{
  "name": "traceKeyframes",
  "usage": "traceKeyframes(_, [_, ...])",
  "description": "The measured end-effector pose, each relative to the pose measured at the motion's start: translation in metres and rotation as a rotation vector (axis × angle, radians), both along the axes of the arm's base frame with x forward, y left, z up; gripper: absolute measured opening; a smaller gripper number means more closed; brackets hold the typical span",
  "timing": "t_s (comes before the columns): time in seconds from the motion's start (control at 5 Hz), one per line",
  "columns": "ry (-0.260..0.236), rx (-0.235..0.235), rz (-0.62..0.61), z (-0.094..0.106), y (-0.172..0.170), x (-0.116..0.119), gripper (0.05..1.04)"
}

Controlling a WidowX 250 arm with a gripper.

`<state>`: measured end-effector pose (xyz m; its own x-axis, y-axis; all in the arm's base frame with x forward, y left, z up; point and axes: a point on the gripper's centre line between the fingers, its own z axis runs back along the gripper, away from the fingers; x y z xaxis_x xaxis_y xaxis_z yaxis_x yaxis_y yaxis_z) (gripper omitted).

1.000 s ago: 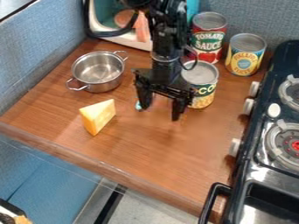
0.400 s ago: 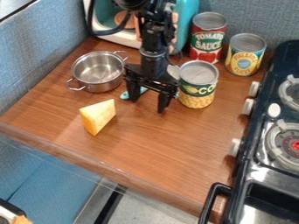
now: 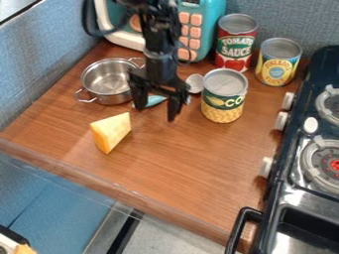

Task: Move the blue spatula to the rigth side of the table

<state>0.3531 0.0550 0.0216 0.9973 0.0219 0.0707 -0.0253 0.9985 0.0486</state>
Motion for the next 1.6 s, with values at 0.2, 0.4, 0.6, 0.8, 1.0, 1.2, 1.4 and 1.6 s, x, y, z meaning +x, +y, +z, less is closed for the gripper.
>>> traceKeyframes(0.2, [-0.012, 0.003, -0.002, 0.005, 0.008, 0.0, 0.999])
traceKeyframes(0.4, [-0.014, 0.006, -0.007, 0.006, 0.013, 0.0, 0.999])
traceKeyframes(0.6, [-0.024, 0.016, -0.021, 0.001, 0.017, 0.009, 0.999])
traceKeyframes(0.8, [0.007, 0.031, -0.028, -0.011, 0.021, 0.014, 0.999])
traceKeyframes(1.0, [0.007, 0.047, -0.032, -0.013, 0.027, 0.021, 0.999])
traceKeyframes(1.2, [0.022, 0.048, -0.024, -0.021, 0.033, 0.022, 0.999])
traceKeyframes(1.4, [0.025, 0.042, -0.018, -0.025, 0.031, 0.02, 0.945])
traceKeyframes(1.6, [0.022, 0.036, -0.028, -0.028, 0.025, 0.016, 0.66])
